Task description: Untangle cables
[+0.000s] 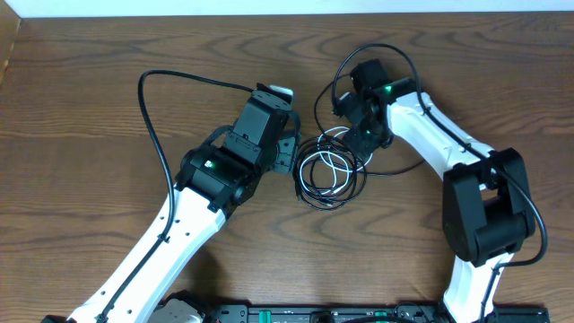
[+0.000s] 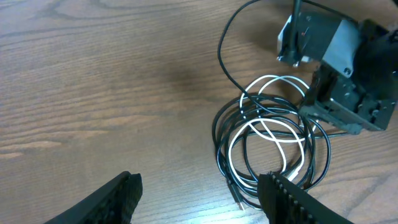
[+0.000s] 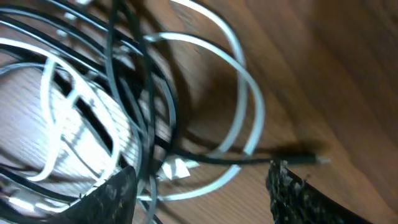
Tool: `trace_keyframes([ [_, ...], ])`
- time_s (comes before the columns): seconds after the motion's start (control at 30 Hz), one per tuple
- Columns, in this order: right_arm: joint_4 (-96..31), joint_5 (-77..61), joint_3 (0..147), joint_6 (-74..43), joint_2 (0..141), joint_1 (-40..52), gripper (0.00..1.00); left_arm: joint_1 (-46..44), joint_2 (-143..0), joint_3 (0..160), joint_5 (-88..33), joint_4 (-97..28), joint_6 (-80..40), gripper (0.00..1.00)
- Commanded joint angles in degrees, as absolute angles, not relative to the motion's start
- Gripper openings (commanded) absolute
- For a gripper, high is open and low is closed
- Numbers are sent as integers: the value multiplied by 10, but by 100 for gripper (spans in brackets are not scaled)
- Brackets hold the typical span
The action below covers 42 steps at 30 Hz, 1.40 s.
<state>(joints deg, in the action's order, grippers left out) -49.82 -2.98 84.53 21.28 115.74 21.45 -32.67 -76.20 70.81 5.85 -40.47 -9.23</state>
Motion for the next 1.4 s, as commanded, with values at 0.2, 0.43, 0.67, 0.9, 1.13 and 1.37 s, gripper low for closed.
trace_keyframes([
  [0.2,-491,-165,837,223,1173,226,63,-324,-764,715,53,-404,-102,65],
  [0.43,-492,-165,834,215,1173,242,41,-324,-764,715,53,-405,-102,65],
  [0.67,-461,-143,791,212,1173,242,48,-324,-764,715,53,-404,-102,65],
  [0.9,-411,-135,753,169,1173,242,43,-324,-764,715,53,-404,-102,65],
  [1.13,-405,-135,764,88,1170,242,1,-324,-764,715,53,-404,-102,65],
  [1.37,-519,-134,883,63,1122,239,1,-324,-764,715,53,-404,-102,65],
])
